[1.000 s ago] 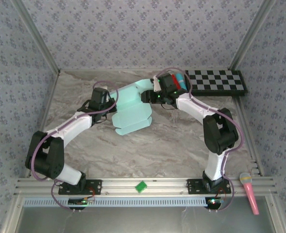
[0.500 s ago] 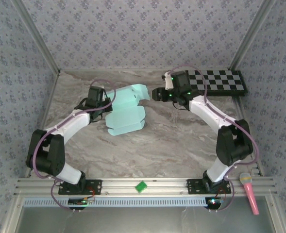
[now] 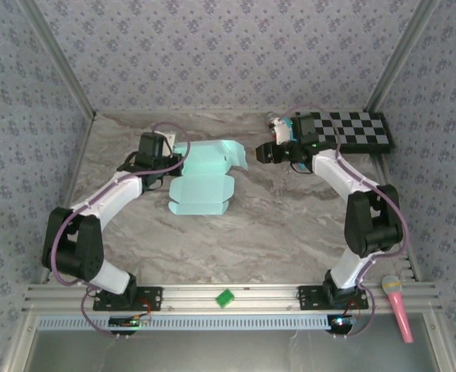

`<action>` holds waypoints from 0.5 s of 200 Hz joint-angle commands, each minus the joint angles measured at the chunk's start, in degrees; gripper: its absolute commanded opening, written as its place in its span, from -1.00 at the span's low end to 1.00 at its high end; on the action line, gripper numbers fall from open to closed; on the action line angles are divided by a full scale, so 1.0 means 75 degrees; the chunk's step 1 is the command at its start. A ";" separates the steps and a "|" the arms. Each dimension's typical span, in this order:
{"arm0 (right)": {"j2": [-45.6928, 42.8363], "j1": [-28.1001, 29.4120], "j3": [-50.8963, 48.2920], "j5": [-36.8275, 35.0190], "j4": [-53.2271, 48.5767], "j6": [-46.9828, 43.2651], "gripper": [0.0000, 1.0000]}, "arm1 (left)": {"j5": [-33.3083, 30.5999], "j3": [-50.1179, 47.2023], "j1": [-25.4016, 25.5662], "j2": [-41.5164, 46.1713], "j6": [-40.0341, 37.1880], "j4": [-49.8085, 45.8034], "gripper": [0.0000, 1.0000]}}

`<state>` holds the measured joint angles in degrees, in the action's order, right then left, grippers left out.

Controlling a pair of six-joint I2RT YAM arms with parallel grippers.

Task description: Fold the paper box

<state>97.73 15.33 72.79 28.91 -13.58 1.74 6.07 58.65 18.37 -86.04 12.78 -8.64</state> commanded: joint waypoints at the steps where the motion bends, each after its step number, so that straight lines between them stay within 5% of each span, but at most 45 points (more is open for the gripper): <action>1: 0.0276 0.0086 0.0305 0.0681 0.0249 -0.0917 0.02 | 0.0375 0.0230 -0.0034 0.0138 -0.0141 -0.0031 -1.00; 100: 0.0481 0.0763 0.0600 0.1322 0.0121 -0.2141 0.00 | 0.0329 0.0446 -0.0031 -0.0181 -0.0008 -0.0204 -1.00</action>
<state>100.73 20.25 75.11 35.99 -11.81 -10.92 7.75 59.46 18.37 -86.17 12.47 -9.34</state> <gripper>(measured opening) 0.502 0.099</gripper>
